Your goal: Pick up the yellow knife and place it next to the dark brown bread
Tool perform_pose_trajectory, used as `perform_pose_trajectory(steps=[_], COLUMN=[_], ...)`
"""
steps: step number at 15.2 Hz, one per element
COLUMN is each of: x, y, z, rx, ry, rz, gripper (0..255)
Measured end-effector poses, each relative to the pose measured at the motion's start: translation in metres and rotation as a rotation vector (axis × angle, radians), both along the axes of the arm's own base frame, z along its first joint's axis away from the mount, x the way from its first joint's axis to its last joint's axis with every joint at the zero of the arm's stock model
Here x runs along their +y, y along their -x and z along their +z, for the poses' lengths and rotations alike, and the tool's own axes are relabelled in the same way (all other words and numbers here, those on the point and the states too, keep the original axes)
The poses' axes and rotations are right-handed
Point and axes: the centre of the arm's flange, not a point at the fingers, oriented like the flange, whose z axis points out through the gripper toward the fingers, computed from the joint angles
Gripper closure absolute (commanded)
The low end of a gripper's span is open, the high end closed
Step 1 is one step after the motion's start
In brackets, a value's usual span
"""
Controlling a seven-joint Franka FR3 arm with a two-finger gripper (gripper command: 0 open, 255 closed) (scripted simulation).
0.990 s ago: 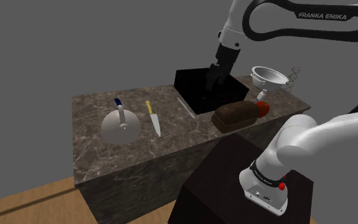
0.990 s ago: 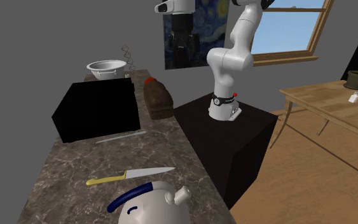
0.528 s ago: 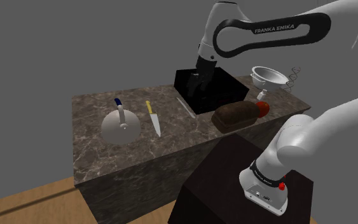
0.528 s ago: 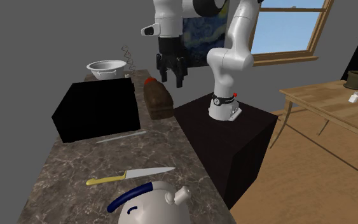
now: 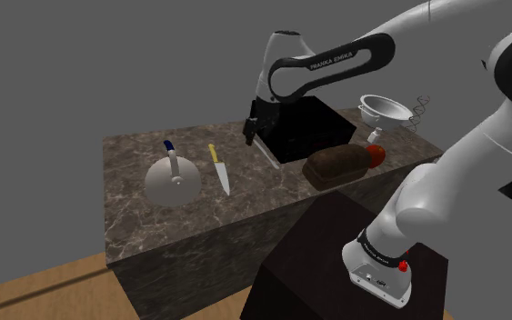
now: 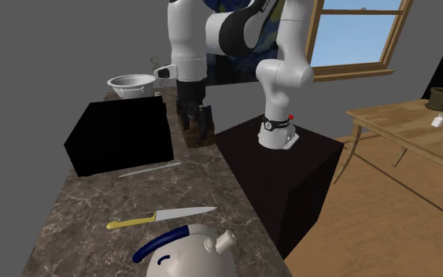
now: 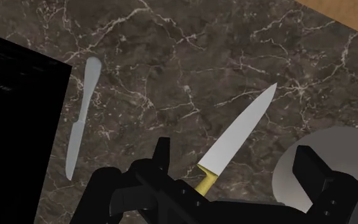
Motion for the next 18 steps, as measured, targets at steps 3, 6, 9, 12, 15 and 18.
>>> perform_pose_trajectory(steps=[3,6,9,12,15,18], x=[0.002,0.008,0.009,0.015,0.017,0.018], y=[-0.026,-0.055,-0.082,-0.109,-0.138,-0.165], z=[-0.027,-0.054,-0.081,-0.109,-0.135,-0.160], rx=[-0.005,-0.010,-0.015,-0.019,-0.024,-0.027], ry=[0.005,0.010,0.015,0.019,0.024,0.029], rz=[0.001,0.001,0.002,0.002,0.003,0.004], gripper=[0,0,0,0,0,0])
